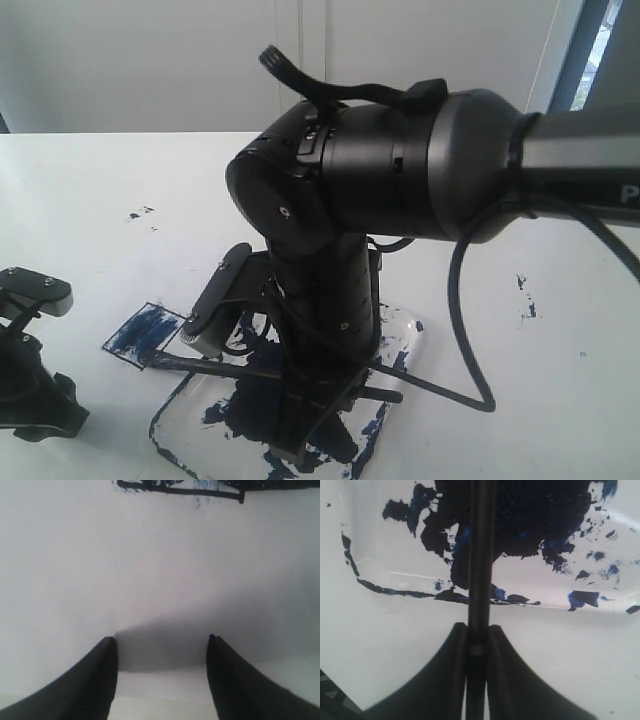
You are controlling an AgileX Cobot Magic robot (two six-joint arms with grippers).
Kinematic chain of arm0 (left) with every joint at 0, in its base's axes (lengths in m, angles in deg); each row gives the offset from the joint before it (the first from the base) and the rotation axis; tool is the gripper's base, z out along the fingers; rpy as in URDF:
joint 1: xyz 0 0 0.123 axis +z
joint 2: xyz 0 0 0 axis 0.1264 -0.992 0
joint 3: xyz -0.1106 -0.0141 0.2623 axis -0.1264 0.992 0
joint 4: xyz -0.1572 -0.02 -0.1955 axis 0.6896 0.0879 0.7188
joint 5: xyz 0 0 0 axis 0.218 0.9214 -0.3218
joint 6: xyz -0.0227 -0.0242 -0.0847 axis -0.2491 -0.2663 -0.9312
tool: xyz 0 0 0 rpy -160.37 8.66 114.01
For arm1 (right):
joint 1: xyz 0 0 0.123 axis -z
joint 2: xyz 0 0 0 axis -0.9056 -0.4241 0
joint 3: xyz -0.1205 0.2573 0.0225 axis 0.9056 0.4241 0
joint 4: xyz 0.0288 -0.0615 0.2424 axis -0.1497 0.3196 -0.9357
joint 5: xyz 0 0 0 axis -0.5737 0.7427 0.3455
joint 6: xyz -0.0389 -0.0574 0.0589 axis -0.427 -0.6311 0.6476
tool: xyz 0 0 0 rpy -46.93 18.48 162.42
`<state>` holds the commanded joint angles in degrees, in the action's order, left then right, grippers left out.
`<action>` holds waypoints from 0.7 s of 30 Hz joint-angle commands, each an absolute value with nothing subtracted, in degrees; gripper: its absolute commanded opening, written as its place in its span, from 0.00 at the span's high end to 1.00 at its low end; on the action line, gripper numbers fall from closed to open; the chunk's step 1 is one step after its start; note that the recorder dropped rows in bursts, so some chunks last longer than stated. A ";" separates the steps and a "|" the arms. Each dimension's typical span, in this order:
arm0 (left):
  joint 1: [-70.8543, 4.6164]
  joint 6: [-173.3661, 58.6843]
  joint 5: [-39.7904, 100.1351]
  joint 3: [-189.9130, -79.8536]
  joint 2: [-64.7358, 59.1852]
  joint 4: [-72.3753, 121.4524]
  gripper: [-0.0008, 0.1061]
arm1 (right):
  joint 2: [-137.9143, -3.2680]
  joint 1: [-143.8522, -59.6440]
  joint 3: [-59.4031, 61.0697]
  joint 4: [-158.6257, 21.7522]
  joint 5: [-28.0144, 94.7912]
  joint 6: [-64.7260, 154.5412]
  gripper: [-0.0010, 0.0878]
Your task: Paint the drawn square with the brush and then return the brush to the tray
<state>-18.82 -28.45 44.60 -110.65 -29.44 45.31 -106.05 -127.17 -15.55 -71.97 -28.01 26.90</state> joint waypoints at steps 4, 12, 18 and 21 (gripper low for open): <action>-18.82 -28.45 44.80 -110.65 -29.57 45.31 0.44 | -106.05 -127.17 -15.55 -71.97 -28.01 26.90 0.99; -18.82 -28.45 45.41 -110.65 -29.57 45.31 0.44 | -106.05 -127.17 -15.55 -63.41 -28.01 29.82 0.99; -18.82 -28.45 45.92 -110.65 -29.57 45.31 0.44 | -106.05 -127.17 -15.55 -61.50 -28.01 30.67 0.99; -18.82 -28.45 46.05 -110.65 -29.57 45.31 0.44 | -106.35 -127.17 -15.55 -60.05 -28.01 31.24 0.99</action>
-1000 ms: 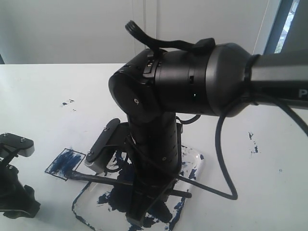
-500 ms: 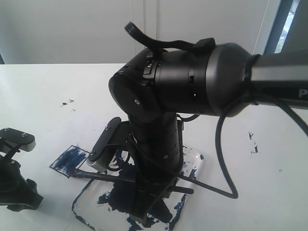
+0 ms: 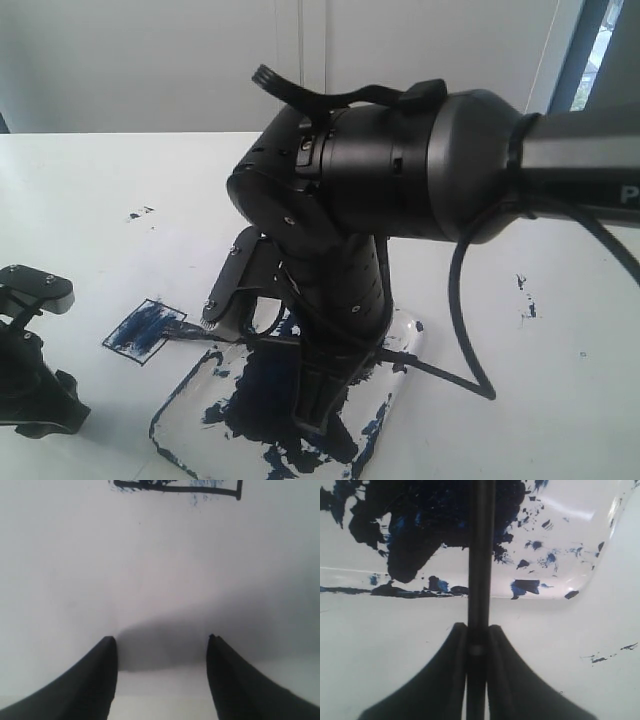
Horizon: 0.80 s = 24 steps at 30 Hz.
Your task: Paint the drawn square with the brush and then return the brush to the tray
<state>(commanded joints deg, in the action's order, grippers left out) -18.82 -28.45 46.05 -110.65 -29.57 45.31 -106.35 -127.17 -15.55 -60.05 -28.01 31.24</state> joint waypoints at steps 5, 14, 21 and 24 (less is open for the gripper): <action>-18.82 -28.45 46.05 -110.65 -29.57 45.31 0.44 | -106.32 -127.17 -15.55 -58.86 -28.01 32.26 0.99; -18.82 -28.45 45.81 -110.65 -29.57 45.31 0.44 | -106.32 -127.17 -15.55 -62.89 -28.01 30.69 0.99; -18.82 -28.45 45.38 -110.65 -29.57 45.31 0.44 | -106.32 -127.17 -15.55 -66.25 -28.01 29.19 0.99; -18.82 -28.45 45.38 -110.65 -29.57 45.31 0.44 | -106.32 -127.17 -15.55 -68.85 -28.01 28.02 0.99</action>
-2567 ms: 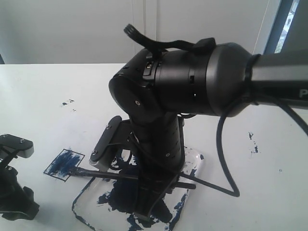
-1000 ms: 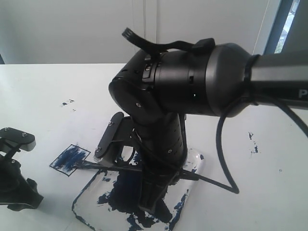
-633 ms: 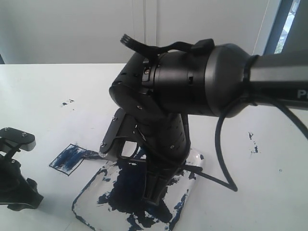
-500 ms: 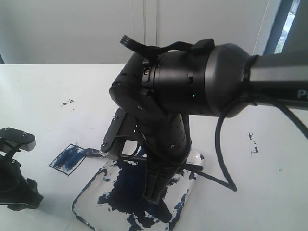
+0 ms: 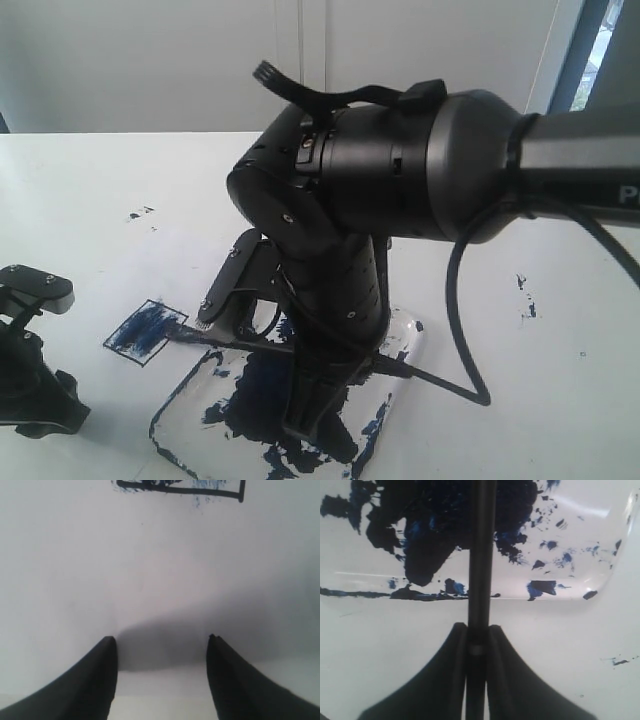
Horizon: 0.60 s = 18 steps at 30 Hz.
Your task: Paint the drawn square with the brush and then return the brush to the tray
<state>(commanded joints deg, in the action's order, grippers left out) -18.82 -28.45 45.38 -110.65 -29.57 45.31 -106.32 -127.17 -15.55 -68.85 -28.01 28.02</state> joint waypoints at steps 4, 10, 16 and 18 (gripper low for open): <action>-18.82 -28.45 45.32 -110.65 -29.57 45.31 0.44 | -106.32 -127.17 -15.55 -69.38 -28.01 28.02 0.99; -18.82 -28.45 45.08 -110.65 -29.57 45.31 0.44 | -105.04 -127.17 -15.55 -69.45 -28.01 27.94 0.99; -18.82 -28.31 44.62 -110.65 -29.57 45.31 0.44 | -102.48 -127.17 -15.41 -70.09 -28.01 27.94 0.99; -18.82 -28.31 44.62 -110.65 -29.57 45.31 0.44 | -102.36 -127.17 -15.10 -71.20 -28.01 27.62 0.99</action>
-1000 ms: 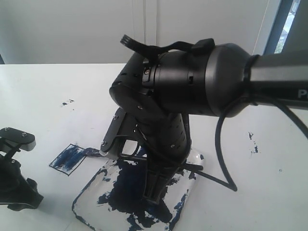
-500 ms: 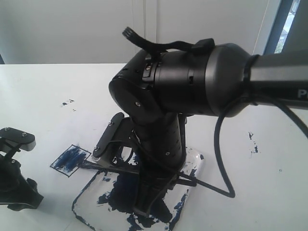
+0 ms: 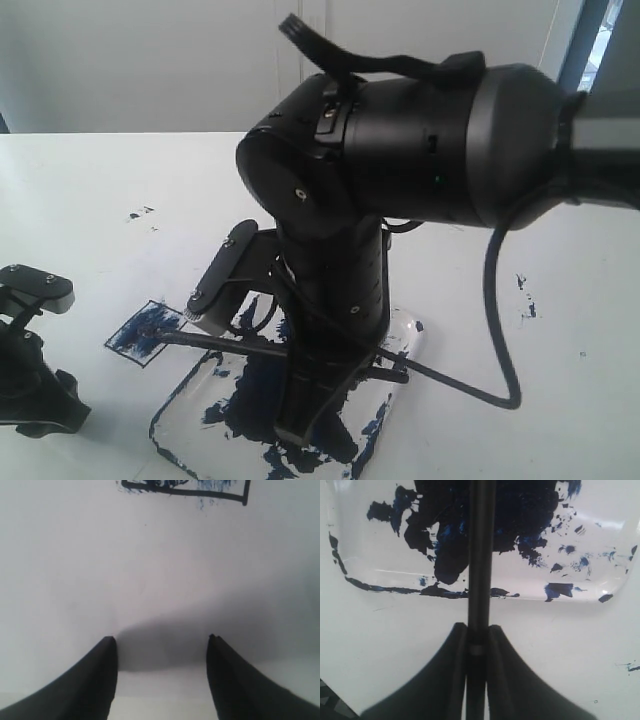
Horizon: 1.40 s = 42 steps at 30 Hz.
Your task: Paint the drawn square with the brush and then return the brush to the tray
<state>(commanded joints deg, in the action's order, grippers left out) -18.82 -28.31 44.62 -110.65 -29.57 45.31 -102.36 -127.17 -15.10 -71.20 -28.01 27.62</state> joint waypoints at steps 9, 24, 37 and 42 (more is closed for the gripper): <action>-18.82 -28.31 44.74 -110.65 -29.57 45.31 0.44 | -102.36 -127.17 -11.15 -71.76 -28.01 26.63 0.99; -18.82 -28.44 44.84 -110.65 -29.57 45.31 0.44 | -104.87 -127.17 -13.72 -68.62 -28.01 27.11 0.99; -18.82 -28.44 44.74 -110.65 -29.57 45.31 0.44 | -104.86 -127.17 -13.72 -69.75 -28.01 27.11 0.99; -18.82 -28.44 44.74 -110.65 -29.57 45.31 0.44 | -104.86 -127.17 -13.72 -69.75 -28.01 27.11 0.99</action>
